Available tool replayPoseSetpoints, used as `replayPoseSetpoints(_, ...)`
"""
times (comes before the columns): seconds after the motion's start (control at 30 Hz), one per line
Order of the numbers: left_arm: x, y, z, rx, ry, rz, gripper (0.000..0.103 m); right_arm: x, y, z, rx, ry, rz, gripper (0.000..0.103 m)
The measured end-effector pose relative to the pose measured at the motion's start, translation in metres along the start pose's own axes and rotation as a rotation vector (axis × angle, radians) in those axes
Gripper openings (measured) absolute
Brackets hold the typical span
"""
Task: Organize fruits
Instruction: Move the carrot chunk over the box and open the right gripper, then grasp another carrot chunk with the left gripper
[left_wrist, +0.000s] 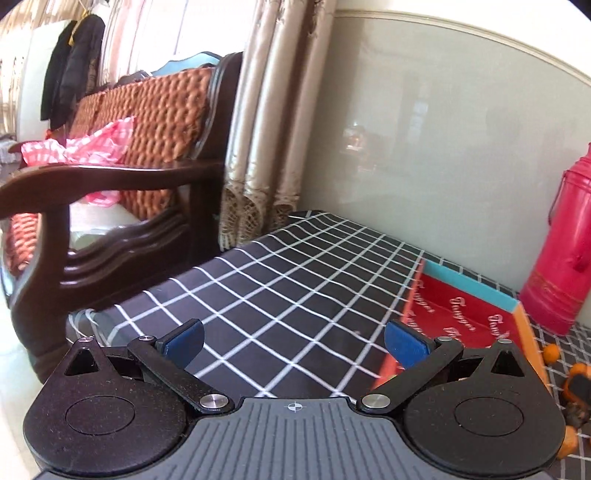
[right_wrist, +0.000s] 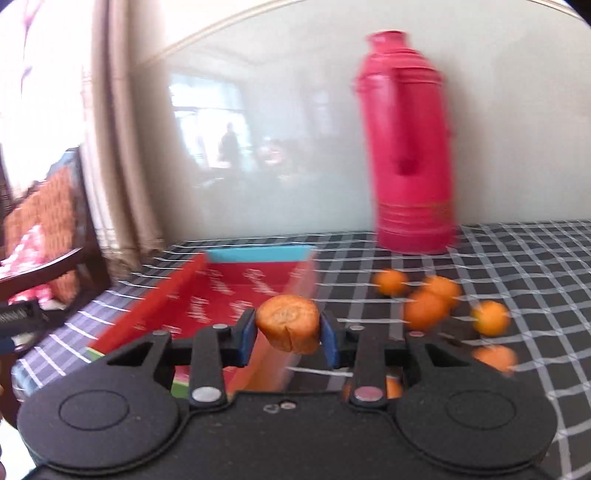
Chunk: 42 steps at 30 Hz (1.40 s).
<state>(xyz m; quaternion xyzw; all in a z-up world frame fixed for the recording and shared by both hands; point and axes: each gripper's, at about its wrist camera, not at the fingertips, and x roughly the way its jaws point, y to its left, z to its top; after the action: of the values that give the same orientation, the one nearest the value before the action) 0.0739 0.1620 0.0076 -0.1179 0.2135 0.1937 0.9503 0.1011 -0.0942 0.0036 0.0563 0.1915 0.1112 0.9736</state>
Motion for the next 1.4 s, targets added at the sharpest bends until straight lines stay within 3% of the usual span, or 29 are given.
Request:
replayPoseSetpoints(0.2,0.002,0.013,0.000,-0.004,0.007,0.022,0.103,0.020,0.020,-0.010,-0.051,0.074,0.061,0.030)
replayPoseSetpoints(0.43,0.000,0.004,-0.001,0.025,-0.003,0.003,0.103,-0.001,0.015,-0.010,-0.049,0.024,0.044,0.035)
replayPoseSetpoints(0.5,-0.004,-0.004,-0.002,0.044,-0.012,-0.017,0.103,-0.007,0.005,-0.008,-0.028,0.004,0.002,0.040)
replayPoseSetpoints(0.6,-0.011,-0.022,-0.005,0.095,-0.039,-0.059,0.103,-0.019,-0.013,-0.005,0.010,-0.033,-0.088,0.060)
replayPoseSetpoints(0.67,-0.018,-0.036,-0.008,0.136,-0.059,-0.104,0.103,-0.031,-0.028,-0.002,0.028,-0.069,-0.179,0.074)
replayPoseSetpoints(0.73,-0.026,-0.052,-0.011,0.178,-0.077,-0.159,0.103,-0.044,-0.042,-0.001,0.036,-0.105,-0.288,0.079)
replayPoseSetpoints(0.83,-0.038,-0.080,-0.017,0.239,-0.103,-0.247,0.103,-0.060,-0.066,-0.001,0.057,-0.135,-0.469,0.095)
replayPoseSetpoints(1.0,-0.056,-0.127,-0.032,0.326,-0.113,-0.424,0.103,-0.087,-0.105,-0.005,0.114,-0.156,-0.647,0.097)
replayPoseSetpoints(1.17,-0.070,-0.180,-0.058,0.431,-0.089,-0.563,0.102,-0.107,-0.133,-0.011,0.171,-0.163,-0.715,0.097)
replayPoseSetpoints(1.27,-0.072,-0.204,-0.074,0.476,-0.048,-0.610,0.102,-0.112,-0.147,-0.013,0.200,-0.154,-0.729,0.097)
replayPoseSetpoints(1.4,-0.058,-0.228,-0.090,0.515,0.024,-0.596,0.073,-0.119,-0.161,-0.018,0.238,-0.148,-0.733,0.097)
